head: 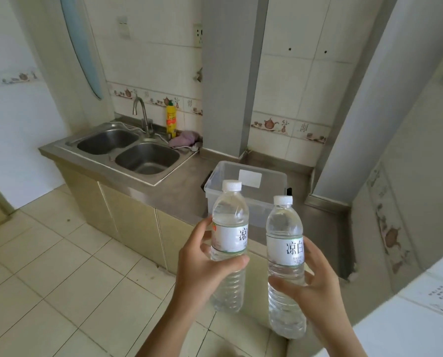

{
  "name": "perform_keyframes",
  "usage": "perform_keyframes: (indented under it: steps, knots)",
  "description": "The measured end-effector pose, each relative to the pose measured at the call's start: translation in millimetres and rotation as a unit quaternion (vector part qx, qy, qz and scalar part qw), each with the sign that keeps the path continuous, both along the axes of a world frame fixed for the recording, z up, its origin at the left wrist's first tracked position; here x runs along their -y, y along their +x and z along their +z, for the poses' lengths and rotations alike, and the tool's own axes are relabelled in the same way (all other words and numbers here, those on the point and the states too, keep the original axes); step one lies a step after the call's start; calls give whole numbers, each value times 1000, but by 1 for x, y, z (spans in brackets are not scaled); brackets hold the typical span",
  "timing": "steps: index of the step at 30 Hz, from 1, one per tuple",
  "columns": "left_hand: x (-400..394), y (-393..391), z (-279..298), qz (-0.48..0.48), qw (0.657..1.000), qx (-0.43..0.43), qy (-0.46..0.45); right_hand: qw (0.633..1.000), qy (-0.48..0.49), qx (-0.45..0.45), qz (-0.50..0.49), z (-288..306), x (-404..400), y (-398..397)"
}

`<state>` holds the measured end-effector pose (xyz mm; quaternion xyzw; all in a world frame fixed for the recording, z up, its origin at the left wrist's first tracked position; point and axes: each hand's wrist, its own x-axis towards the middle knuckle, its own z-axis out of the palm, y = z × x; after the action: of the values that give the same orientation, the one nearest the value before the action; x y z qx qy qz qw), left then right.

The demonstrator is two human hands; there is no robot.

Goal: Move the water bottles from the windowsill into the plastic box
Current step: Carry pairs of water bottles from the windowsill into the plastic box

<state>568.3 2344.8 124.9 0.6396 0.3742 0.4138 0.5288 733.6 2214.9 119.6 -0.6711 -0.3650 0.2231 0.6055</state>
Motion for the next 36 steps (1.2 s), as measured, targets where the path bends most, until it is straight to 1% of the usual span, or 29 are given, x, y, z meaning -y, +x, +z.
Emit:
perform_keyframes:
  steps: [3,14,19,21,28,30,33,36]
  knots:
    - [-48,45,-3,-2,1000,1,5,1000,5,18,-6,-6,-50,43]
    - [-218,206,-8,-16,1000,15,5,997,-4,13,-78,-13,-224,182]
    - [-282,263,-23,-55,998,-19,27,993,-11,4,-116,-26,-291,221]
    - [-304,282,-31,-81,996,-44,22,990,-25,3,-136,-34,-312,232]
    - [-353,326,-78,-141,984,-108,-1,975,-86,-22,-204,-66,-356,259]
    - [-360,333,-92,-149,981,-122,-8,969,-119,-6,-218,-74,-362,263]
    - [-365,340,-107,-158,977,-141,-15,952,-197,60,-227,-86,-366,267]
    - [-365,346,-117,-159,977,-141,-10,935,-232,125,-237,-93,-365,269]
